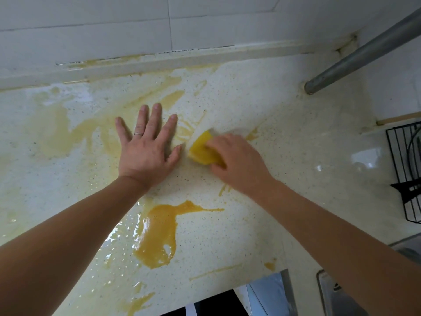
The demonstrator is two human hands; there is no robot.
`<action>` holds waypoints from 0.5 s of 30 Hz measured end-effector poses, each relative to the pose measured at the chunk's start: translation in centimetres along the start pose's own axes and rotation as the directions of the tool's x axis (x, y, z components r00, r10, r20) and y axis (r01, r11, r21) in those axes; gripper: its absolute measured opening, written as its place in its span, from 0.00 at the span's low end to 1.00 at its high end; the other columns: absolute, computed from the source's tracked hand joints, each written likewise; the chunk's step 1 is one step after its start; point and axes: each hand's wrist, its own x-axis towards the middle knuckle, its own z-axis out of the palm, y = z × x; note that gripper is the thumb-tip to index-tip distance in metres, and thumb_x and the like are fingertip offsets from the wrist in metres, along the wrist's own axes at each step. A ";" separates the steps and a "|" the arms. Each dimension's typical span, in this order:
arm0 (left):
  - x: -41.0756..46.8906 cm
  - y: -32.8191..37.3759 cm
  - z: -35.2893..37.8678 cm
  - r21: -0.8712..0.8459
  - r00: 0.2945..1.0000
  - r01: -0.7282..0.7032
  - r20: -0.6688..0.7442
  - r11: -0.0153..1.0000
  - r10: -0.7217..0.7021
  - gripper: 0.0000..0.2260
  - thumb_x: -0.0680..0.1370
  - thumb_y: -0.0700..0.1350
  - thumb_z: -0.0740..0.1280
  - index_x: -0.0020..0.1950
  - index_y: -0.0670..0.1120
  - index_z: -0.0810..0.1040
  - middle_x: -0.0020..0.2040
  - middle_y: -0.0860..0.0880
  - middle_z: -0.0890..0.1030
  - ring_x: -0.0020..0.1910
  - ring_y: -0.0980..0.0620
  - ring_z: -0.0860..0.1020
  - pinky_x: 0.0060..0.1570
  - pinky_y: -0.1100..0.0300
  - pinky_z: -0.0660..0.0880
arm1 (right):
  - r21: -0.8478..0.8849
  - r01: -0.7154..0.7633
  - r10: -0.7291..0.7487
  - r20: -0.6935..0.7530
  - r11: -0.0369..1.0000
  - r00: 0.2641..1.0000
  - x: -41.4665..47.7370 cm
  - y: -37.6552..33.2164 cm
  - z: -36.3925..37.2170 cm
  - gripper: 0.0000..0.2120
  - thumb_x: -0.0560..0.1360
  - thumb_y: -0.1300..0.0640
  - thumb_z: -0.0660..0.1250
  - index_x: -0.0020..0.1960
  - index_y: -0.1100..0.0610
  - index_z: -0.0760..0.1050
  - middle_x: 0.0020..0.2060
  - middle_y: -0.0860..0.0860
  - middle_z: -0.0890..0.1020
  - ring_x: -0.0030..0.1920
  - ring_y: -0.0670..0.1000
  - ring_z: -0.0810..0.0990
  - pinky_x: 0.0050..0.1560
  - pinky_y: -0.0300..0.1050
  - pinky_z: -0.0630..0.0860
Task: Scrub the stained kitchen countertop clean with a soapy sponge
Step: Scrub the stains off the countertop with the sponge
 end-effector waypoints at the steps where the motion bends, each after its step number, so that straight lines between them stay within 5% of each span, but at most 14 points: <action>1: 0.0 0.0 0.0 0.003 1.000 -0.002 -0.005 1.000 0.002 0.31 0.84 0.67 0.47 0.85 0.56 0.50 0.85 0.46 0.45 0.84 0.42 0.43 0.74 0.25 0.44 | 0.036 -0.066 0.068 -0.064 0.997 0.996 0.5 1.5 -1.0 0.21 0.76 0.48 0.67 0.68 0.48 0.71 0.60 0.49 0.75 0.57 0.50 0.73 0.57 0.45 0.73; 4: 0.1 -0.1 -0.1 -0.006 1.000 -0.008 -0.009 1.000 0.008 0.31 0.84 0.67 0.46 0.84 0.55 0.51 0.85 0.45 0.46 0.84 0.41 0.44 0.74 0.25 0.44 | 0.016 -0.341 0.328 -0.322 0.940 0.888 1.9 8.5 -3.8 0.20 0.78 0.48 0.66 0.69 0.50 0.72 0.61 0.52 0.77 0.60 0.53 0.73 0.59 0.46 0.70; 8: 0.0 -0.1 -0.1 -0.014 1.000 -0.005 -0.006 1.000 0.005 0.31 0.84 0.67 0.45 0.84 0.55 0.51 0.85 0.45 0.47 0.84 0.41 0.44 0.74 0.25 0.44 | 0.105 -0.599 0.580 -0.426 0.794 0.694 1.4 12.8 -2.1 0.16 0.79 0.51 0.62 0.63 0.56 0.77 0.57 0.59 0.78 0.55 0.61 0.74 0.57 0.50 0.73; 11: 0.1 -0.2 0.0 -0.020 1.000 0.001 -0.005 1.000 -0.002 0.31 0.84 0.67 0.47 0.84 0.55 0.51 0.85 0.46 0.47 0.84 0.42 0.44 0.74 0.25 0.44 | 0.092 -0.538 0.521 -0.430 0.838 0.738 0.8 7.4 1.7 0.19 0.80 0.55 0.63 0.70 0.55 0.75 0.60 0.58 0.76 0.56 0.59 0.72 0.56 0.50 0.70; 15: 0.1 -0.1 0.0 -0.032 1.000 0.005 -0.009 0.999 -0.006 0.31 0.84 0.66 0.49 0.84 0.55 0.53 0.85 0.46 0.47 0.84 0.42 0.45 0.74 0.25 0.43 | 0.069 -0.263 0.271 -0.329 0.962 0.905 -3.5 -2.9 6.5 0.22 0.77 0.58 0.67 0.71 0.53 0.75 0.54 0.56 0.78 0.50 0.57 0.73 0.50 0.51 0.72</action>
